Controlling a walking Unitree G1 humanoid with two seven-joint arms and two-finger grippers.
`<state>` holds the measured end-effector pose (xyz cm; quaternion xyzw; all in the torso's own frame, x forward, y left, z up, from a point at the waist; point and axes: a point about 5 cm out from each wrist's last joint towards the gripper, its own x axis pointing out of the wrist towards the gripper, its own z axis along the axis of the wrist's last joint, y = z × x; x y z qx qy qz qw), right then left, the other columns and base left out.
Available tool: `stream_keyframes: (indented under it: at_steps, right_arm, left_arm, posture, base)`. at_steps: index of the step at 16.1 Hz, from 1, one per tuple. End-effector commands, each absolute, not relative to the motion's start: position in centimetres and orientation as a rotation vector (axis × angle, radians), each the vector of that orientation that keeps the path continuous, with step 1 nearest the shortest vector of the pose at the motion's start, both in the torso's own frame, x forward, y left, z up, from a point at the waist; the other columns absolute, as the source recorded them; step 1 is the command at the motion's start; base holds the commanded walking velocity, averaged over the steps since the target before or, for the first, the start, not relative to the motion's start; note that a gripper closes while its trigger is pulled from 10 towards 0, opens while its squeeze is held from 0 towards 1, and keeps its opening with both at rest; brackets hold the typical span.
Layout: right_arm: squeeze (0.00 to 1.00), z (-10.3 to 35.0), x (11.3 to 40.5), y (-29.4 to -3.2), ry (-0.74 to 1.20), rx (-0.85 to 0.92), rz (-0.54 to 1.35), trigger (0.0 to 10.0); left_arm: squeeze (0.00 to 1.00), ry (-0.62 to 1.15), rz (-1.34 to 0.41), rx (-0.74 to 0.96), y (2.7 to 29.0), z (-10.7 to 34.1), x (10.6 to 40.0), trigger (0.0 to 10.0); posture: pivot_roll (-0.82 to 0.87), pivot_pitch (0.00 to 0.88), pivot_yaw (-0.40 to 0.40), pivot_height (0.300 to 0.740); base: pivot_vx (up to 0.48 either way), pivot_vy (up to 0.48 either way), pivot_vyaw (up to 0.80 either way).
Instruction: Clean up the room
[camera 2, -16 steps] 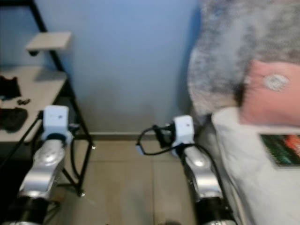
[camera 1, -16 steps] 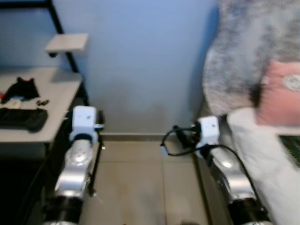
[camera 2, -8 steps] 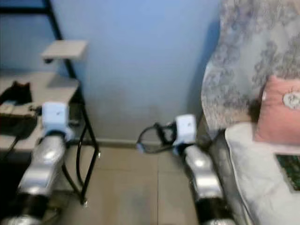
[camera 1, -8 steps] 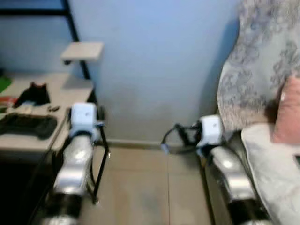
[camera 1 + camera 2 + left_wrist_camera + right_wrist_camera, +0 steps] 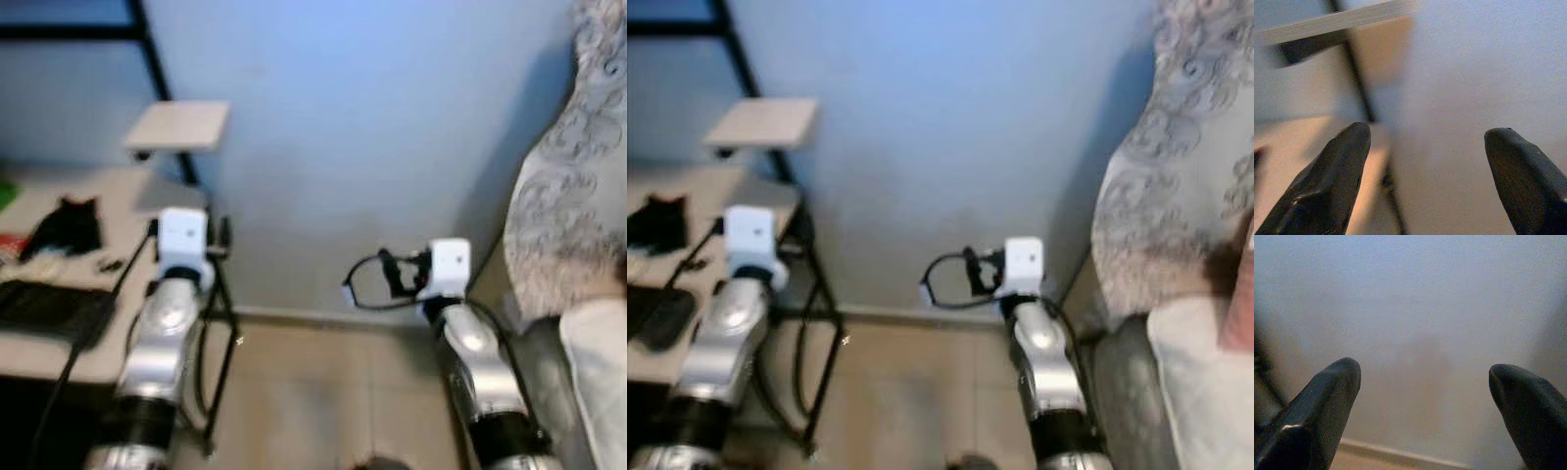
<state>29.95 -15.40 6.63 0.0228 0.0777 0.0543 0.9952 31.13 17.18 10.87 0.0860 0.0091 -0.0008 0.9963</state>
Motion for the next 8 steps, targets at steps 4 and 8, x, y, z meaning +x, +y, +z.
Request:
stream_keyframes:
  at_steps: [4, 8]
  right_arm:
    - [0.0, 7.9, 30.3, -16.7, 0.046, 0.046, 0.003, 10.0]
    - [0.0, 6.6, 23.6, -19.2, 0.167, -0.051, 0.106, 10.0]
  left_arm:
    - [0.0, -0.023, -0.11, 0.157, 16.1, 11.6, 31.3, 10.0]
    - [0.0, 0.038, -0.146, 0.113, 15.9, 10.4, 25.8, 10.0]
  posture:
    - [-0.13, 0.0, 0.026, 0.74]
    - [-0.13, 0.0, 0.004, 0.74]
  base:
    - [0.0, 0.0, 0.0]
    - [0.0, 0.0, 0.0]
